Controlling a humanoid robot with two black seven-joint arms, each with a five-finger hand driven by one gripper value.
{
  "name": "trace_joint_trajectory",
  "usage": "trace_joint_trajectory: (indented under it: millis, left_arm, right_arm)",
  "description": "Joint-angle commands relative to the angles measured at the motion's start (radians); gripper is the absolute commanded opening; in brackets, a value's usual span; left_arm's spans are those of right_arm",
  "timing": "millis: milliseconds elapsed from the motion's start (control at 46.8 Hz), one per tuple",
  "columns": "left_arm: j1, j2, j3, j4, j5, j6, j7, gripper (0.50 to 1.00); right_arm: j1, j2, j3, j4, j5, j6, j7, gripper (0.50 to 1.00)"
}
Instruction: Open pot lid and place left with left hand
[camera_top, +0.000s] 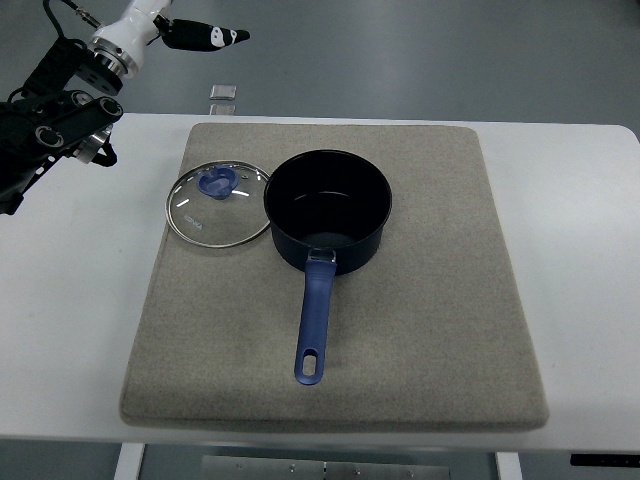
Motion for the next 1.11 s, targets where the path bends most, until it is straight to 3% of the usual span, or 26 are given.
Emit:
trace_joint_trajectory:
  millis: [0,192,299,491,619,790,1089]
  left_arm:
    - [0.011,-0.019,-0.018,0.044,-0.147,-0.04,0.0,0.926]
    - [0.037,-0.033,-0.032,0.187,-0.452,-0.3,0.0,0.926]
    - [0.043,-0.036,-0.033,0.227,-0.541,-0.391,0.0,0.924]
    - [0.065,-0.039,-0.131,0.228,-0.588,-0.41,0.0,0.921]
    - [0.092,-0.049,-0.208,0.227,-0.586,-0.411,0.058,0.919]
    - [0.108,-0.068,-0.225,0.219,-0.597,-0.456,0.066,0.915]
    - [0.128,-0.085,-0.311,0.221,-0.86,-0.468,0.112,0.911]
  right_arm:
    - [0.001,0.0,0.0,0.0,0.0,0.0,0.0,0.917]
    - [0.0,0.0,0.0,0.0,0.0,0.0,0.0,0.917]
    - [0.0,0.0,0.0,0.0,0.0,0.0,0.0,0.917]
    - [0.0,0.0,0.0,0.0,0.0,0.0,0.0,0.917]
    - [0.0,0.0,0.0,0.0,0.0,0.0,0.0,0.917]
    - [0.001,0.0,0.0,0.0,0.0,0.0,0.0,0.917]
    - [0.0,0.0,0.0,0.0,0.0,0.0,0.0,0.917]
